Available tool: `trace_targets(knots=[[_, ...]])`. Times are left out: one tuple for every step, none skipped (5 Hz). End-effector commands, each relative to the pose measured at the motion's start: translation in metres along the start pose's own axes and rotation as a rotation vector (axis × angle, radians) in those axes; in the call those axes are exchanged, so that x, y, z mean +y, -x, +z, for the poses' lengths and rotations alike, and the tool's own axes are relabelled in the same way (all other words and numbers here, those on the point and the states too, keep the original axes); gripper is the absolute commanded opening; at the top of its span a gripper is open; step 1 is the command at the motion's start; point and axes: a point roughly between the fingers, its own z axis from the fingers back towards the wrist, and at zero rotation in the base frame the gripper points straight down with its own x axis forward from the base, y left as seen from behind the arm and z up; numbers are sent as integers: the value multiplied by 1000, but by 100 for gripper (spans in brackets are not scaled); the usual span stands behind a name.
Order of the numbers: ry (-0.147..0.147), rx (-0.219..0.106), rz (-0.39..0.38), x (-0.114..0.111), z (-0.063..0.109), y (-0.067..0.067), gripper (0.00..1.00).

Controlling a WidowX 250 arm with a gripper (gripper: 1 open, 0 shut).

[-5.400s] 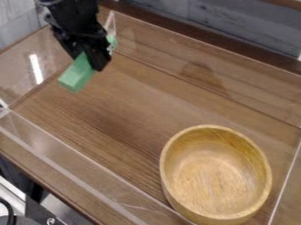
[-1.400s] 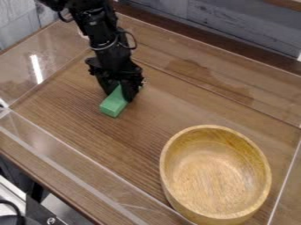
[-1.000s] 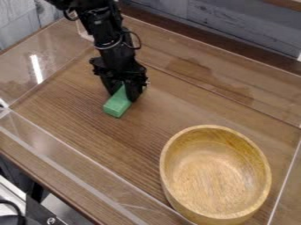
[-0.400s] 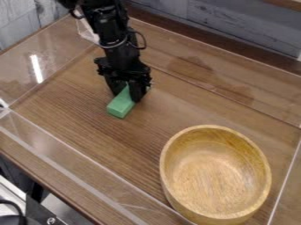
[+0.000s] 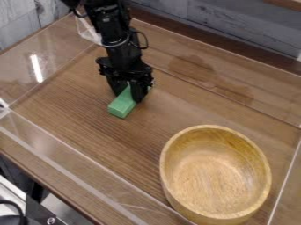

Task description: Remove the green block from inside the brown bowl and put it on the table

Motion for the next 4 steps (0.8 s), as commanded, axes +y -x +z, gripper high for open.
trace_targets(knots=[[4, 7, -28, -10, 0, -2, 0], [10, 18, -33, -12, 0, -3, 0], [15, 29, -37, -15, -1, -3, 0], [21, 41, -39, -17, -1, -3, 0]])
